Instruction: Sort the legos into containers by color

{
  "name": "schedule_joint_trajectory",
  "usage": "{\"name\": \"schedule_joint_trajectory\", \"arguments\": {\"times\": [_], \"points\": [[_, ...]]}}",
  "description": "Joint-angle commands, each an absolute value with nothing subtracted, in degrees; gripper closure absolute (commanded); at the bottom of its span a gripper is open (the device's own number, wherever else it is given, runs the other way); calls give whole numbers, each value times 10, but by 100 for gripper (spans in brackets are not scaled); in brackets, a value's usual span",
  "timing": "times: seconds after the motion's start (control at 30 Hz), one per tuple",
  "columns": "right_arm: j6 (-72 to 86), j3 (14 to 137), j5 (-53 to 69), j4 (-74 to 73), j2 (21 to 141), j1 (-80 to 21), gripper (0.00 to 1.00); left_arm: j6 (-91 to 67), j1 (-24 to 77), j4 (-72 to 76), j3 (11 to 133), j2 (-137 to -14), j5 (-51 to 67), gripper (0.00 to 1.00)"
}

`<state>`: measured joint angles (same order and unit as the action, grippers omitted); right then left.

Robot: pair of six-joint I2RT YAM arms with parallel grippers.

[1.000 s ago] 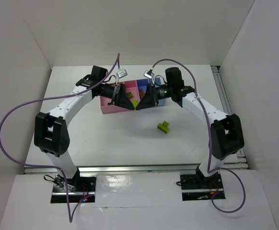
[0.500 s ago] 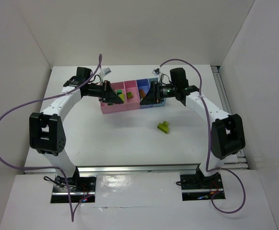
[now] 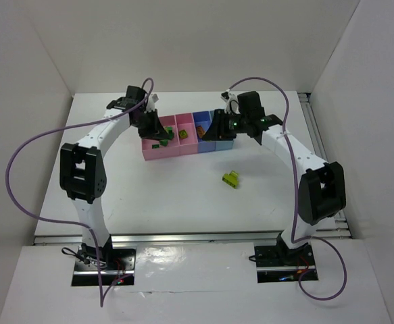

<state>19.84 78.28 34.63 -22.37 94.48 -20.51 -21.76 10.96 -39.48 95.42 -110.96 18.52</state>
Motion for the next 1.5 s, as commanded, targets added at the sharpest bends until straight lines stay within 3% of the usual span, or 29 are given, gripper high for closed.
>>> {"name": "schedule_joint_trajectory", "arguments": {"times": [0.0, 0.17, 0.47, 0.5, 0.53, 0.57, 0.7, 1.07, 1.17, 1.2, 1.3, 1.37, 1.47], "points": [[196, 830, 249, -277, 950, -218, 85, -238, 138, -407, 1015, -1127, 152, 100], [227, 881, 151, -302, 999, -223, 85, -267, 168, -427, 1099, -1194, 109, 100], [250, 942, 112, -302, 1051, -228, 85, -284, 214, -469, 1204, -1278, 39, 100], [250, 947, 112, -302, 1051, -229, 85, -284, 214, -479, 1225, -1284, 33, 98], [250, 953, 112, -302, 1057, -229, 85, -284, 214, -487, 1237, -1291, 33, 88], [250, 958, 106, -302, 1066, -229, 85, -284, 214, -501, 1248, -1297, 33, 70], [238, 988, 105, -321, 1093, -239, 85, -284, 214, -501, 1254, -1275, 23, 36], [233, 1138, 89, -347, 1219, -275, 83, -318, 177, -531, 1206, -1150, -20, 32], [233, 1187, 89, -353, 1266, -286, 78, -361, 131, -531, 1135, -1087, -25, 32], [233, 1196, 84, -353, 1274, -291, 63, -373, 108, -524, 1116, -1058, -20, 31], [222, 1246, 84, -359, 1310, -298, 31, -379, 78, -495, 1054, -1021, -5, 31], [222, 1273, 70, -372, 1323, -303, 20, -379, 71, -495, 1038, -1007, -5, 31], [217, 1253, 36, -357, 1289, -303, 19, -374, 71, -490, 1013, -994, 0, 31]]}}
